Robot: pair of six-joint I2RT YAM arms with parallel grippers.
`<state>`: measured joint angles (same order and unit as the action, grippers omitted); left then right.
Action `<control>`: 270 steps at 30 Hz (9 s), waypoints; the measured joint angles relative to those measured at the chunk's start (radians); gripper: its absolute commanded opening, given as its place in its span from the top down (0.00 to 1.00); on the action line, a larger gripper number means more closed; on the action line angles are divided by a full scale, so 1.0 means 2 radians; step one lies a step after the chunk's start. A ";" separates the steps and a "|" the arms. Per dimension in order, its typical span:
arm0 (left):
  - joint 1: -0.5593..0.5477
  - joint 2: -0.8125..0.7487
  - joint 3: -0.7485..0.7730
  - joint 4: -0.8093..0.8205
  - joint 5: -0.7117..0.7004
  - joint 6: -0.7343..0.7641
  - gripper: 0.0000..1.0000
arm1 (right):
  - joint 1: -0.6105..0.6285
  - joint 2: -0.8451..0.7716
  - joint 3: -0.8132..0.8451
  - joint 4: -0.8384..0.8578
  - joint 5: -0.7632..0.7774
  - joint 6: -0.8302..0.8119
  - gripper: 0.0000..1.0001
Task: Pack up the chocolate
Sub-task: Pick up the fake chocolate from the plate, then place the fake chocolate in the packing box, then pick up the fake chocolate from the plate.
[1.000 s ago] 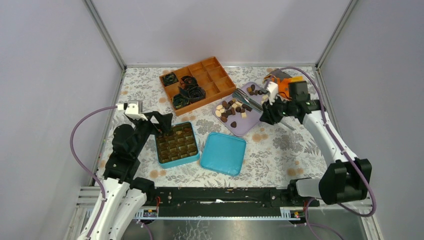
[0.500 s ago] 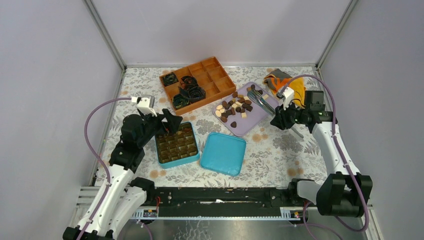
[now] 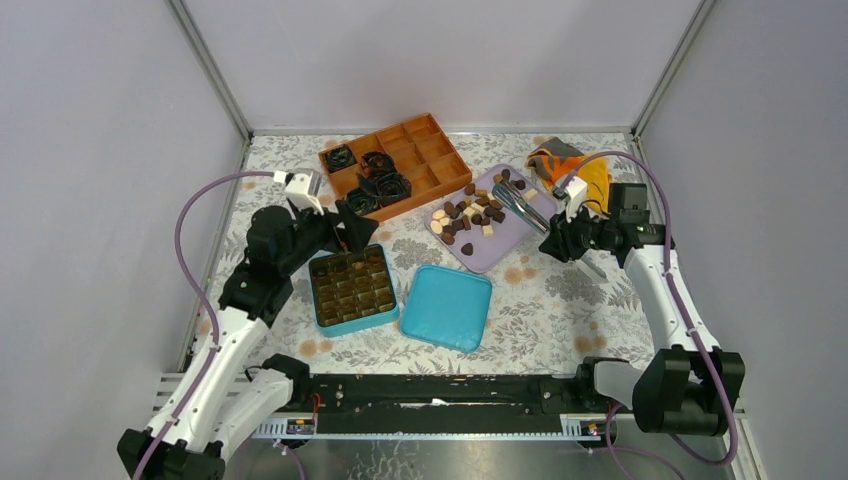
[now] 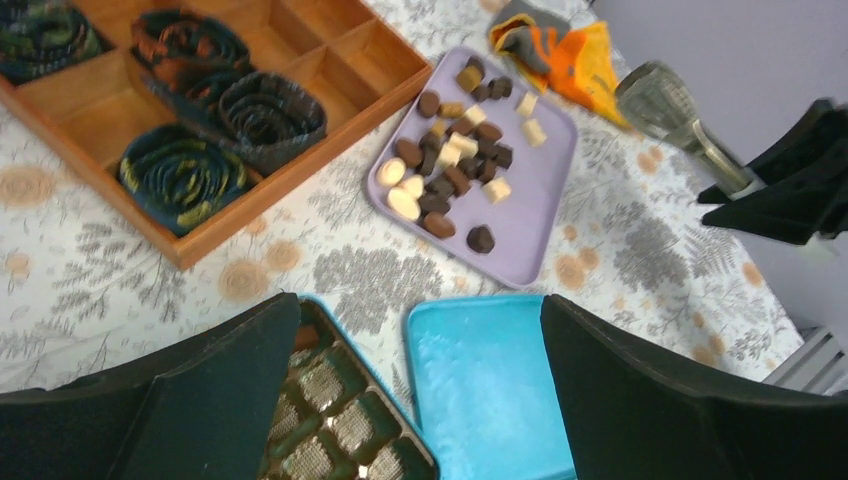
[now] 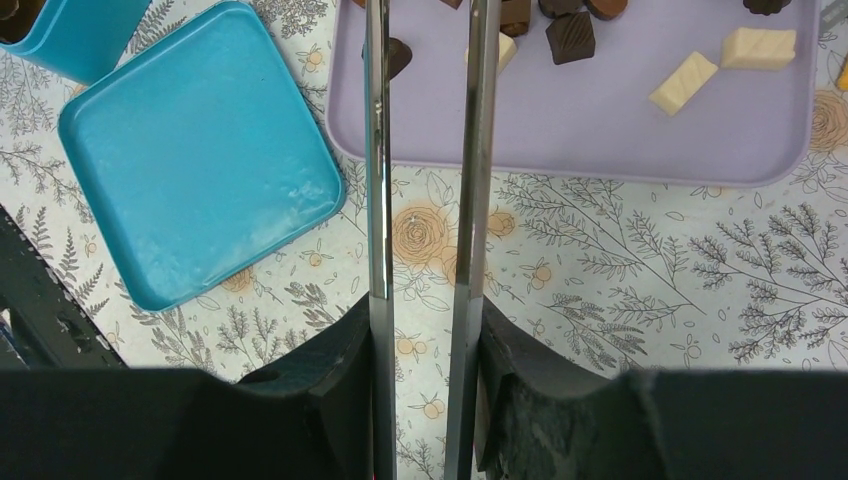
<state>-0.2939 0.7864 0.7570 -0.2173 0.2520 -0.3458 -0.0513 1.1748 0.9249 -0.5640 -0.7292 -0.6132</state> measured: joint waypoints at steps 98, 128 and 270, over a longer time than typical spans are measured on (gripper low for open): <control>0.008 0.032 0.035 0.058 0.034 0.012 0.01 | 0.078 0.250 0.097 -0.004 0.251 0.018 0.55; 0.008 0.030 0.032 0.060 0.040 0.012 0.01 | 0.077 0.202 0.083 -0.010 0.235 0.014 1.00; 0.023 0.029 0.002 0.100 0.032 -0.011 0.01 | 0.052 0.129 0.029 0.042 0.105 -0.008 0.54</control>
<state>-0.2485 0.8444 0.7609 -0.0181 0.3157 -0.3687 0.0532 1.4322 0.9821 -0.4801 -0.5198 -0.6300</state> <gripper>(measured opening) 0.986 0.470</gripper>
